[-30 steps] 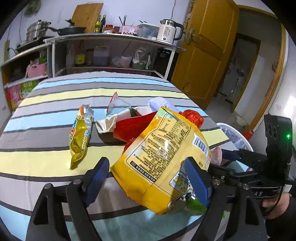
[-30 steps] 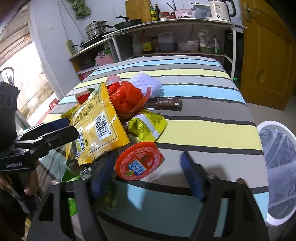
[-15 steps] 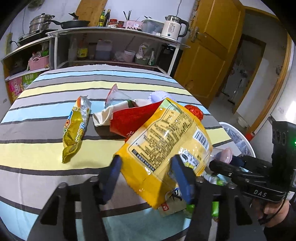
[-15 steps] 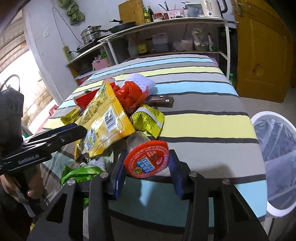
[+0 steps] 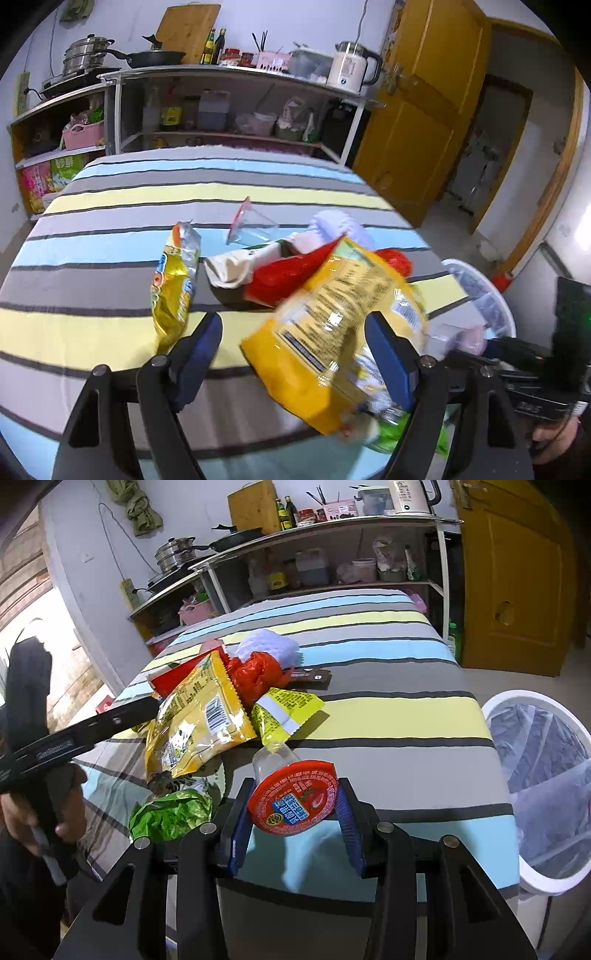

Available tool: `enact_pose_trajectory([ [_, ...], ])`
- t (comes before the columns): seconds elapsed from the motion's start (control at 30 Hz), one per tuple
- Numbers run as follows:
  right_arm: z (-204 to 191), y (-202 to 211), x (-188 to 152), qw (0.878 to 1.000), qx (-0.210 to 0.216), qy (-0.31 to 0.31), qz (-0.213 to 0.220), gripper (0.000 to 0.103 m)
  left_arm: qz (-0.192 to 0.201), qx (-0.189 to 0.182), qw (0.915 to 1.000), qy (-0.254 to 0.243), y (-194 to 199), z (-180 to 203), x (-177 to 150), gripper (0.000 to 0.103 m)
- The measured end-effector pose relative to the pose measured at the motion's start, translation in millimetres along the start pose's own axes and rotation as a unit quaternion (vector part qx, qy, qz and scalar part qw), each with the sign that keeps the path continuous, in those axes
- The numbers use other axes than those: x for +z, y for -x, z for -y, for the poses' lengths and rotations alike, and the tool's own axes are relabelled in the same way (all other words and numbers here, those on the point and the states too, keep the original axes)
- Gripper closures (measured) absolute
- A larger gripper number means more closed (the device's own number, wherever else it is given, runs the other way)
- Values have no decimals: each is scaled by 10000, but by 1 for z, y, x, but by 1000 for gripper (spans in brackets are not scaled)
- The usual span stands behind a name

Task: Collect trash
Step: 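Grasp the yellow chip bag with the left tool while the right tool grasps the red-lidded cup, then lift the yellow chip bag with the left tool while the right tool lifts the cup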

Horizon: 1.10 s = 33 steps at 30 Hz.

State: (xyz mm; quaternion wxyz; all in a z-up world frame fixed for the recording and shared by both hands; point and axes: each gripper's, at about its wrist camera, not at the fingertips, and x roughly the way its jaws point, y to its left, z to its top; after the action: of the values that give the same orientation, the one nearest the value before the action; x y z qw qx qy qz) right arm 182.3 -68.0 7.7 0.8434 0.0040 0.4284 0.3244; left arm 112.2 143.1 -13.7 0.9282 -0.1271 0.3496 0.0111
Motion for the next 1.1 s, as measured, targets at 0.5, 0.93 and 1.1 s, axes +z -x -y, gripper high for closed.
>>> enact_pose_trajectory([
  [0.5,6,8,-8,9999,-124,-70,45,59,-329,-17,9992,-243,-13,16,-11,69],
  [0.93,4,25,-12,9996,-205,-88,179,59,9,-62,9989,-474,10,27,-13,103],
  [1.1,7,27,-15,9995,-231,-135,194,59,13,-222,9979,-608,5,29,-2,70],
])
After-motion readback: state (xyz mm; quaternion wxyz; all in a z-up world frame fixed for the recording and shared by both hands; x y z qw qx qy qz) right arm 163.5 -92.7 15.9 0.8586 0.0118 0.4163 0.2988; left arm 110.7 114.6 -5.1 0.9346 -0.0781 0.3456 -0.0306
